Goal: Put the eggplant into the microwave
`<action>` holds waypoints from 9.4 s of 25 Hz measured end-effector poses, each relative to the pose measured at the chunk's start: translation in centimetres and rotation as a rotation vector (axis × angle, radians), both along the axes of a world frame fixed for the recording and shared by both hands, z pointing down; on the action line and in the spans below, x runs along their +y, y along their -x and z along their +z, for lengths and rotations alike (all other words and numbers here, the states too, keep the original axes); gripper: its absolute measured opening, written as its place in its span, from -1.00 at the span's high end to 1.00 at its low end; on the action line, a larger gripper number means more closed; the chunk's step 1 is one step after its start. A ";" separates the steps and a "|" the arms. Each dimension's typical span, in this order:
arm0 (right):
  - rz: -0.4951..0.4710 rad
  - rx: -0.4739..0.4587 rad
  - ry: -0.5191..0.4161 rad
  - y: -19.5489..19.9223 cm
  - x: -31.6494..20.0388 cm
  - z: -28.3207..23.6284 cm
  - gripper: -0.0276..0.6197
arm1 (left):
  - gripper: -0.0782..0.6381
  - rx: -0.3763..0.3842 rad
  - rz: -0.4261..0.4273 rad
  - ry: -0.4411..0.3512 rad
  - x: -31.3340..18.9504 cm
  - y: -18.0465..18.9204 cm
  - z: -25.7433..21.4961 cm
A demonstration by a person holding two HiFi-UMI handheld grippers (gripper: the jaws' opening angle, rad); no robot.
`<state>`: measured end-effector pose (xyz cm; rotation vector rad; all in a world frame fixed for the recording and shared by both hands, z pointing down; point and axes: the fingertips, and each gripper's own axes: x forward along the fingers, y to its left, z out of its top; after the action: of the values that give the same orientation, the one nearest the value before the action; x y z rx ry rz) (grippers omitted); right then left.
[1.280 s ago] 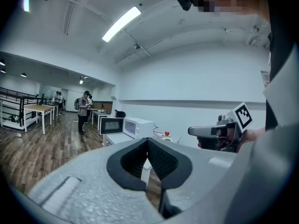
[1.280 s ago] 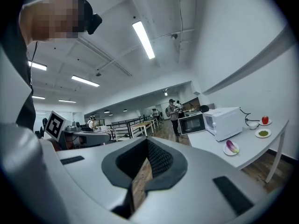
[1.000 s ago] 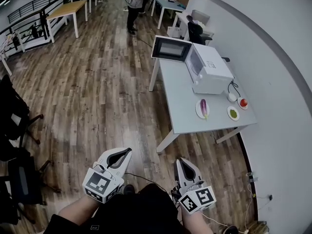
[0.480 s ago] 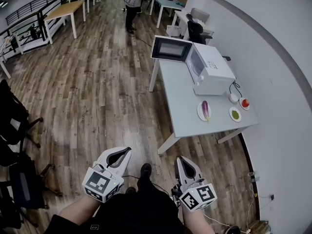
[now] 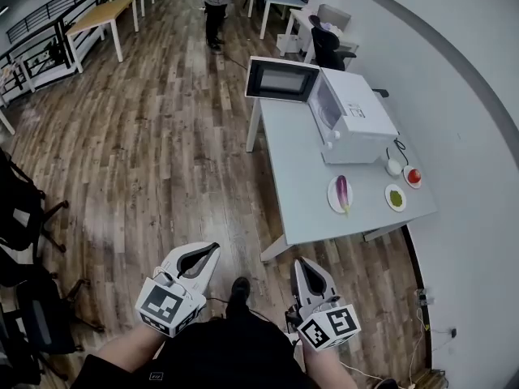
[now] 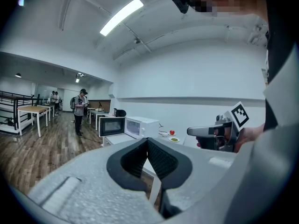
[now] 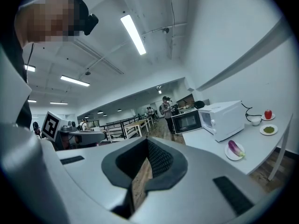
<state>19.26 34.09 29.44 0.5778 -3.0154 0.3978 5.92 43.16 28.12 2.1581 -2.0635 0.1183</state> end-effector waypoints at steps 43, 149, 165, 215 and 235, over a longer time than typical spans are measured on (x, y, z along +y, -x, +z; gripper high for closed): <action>0.220 0.058 -0.018 20.9 -27.5 0.3 0.89 | 0.76 -0.092 0.231 -0.014 -31.7 22.9 -1.0; 0.970 0.050 0.215 -7.5 -32.9 21.5 0.89 | 0.59 -1.565 1.335 -0.393 -50.6 -15.4 35.0; 0.937 0.100 0.224 -8.0 -34.6 22.8 0.89 | 0.72 -1.640 1.275 -0.506 -50.5 -15.5 35.0; 0.586 0.536 0.269 -4.5 -40.3 30.6 0.25 | 0.74 -1.587 1.117 -0.658 -48.7 -10.7 33.3; 0.528 0.416 0.192 -3.0 -39.3 25.1 0.22 | 0.74 -1.598 1.003 -0.657 -47.4 -8.5 28.9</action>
<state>22.31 -5.17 54.55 1.2591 -2.3705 0.5027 14.42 -4.21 56.97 3.9632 -0.7683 2.0416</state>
